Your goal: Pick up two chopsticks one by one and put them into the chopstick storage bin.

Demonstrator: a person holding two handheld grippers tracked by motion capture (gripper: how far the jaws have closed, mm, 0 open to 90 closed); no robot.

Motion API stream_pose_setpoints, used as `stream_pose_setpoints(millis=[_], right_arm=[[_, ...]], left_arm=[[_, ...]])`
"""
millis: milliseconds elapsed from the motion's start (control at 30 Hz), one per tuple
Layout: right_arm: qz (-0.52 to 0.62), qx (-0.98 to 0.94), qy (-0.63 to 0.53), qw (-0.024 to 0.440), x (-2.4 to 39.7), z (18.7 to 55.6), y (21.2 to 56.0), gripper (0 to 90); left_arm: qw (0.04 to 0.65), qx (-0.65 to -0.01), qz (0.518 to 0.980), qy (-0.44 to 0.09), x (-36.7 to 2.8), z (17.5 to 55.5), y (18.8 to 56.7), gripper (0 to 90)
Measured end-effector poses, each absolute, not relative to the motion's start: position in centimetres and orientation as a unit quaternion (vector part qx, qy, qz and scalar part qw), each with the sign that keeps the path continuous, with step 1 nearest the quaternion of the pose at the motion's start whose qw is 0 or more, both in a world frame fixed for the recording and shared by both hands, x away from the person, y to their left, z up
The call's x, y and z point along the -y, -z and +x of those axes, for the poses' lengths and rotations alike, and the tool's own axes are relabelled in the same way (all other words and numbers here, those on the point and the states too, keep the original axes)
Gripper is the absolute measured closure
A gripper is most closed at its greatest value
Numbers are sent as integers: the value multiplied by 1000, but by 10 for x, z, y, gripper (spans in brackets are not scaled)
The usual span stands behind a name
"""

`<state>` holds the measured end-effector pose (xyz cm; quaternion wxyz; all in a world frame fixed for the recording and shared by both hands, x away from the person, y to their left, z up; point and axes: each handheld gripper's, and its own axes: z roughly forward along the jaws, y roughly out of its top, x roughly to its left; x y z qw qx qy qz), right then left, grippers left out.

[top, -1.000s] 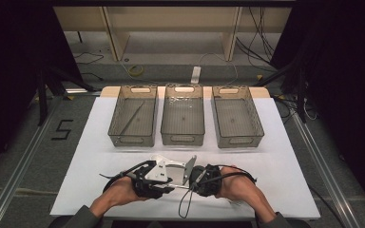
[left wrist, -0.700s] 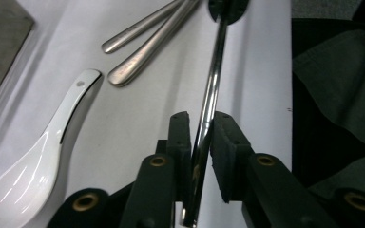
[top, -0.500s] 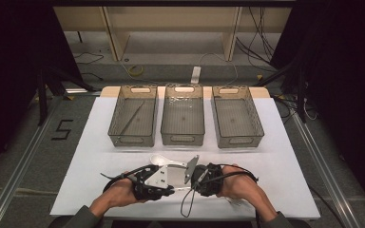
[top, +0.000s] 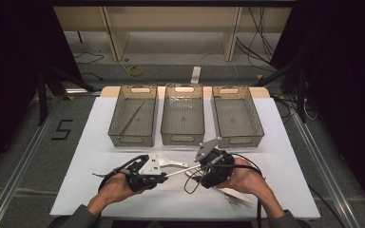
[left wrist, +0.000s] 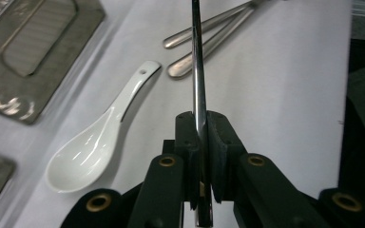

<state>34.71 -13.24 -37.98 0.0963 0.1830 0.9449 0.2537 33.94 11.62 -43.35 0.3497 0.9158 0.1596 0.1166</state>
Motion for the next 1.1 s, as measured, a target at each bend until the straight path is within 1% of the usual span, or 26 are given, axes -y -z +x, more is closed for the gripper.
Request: stream_pose_setpoints(millis=[100, 200, 367, 700, 1100], right_arm=[[203, -938, -260, 106, 135, 349, 380, 374], [222, -930, -270, 115, 138, 351, 383, 354], [255, -914, -292, 119, 145, 353, 386, 341], [292, -887, -335, 124, 159, 352, 398, 313], [317, -876, -345, 113, 168, 350, 411, 300]], left_arm=[[358, -177, 908, -126, -120, 342, 430, 834], [366, -195, 899, -144, -124, 343, 428, 835], [380, -235, 880, -162, -132, 348, 425, 834], [399, -300, 850, -168, -153, 357, 420, 835], [407, -338, 829, -180, -169, 363, 417, 835]])
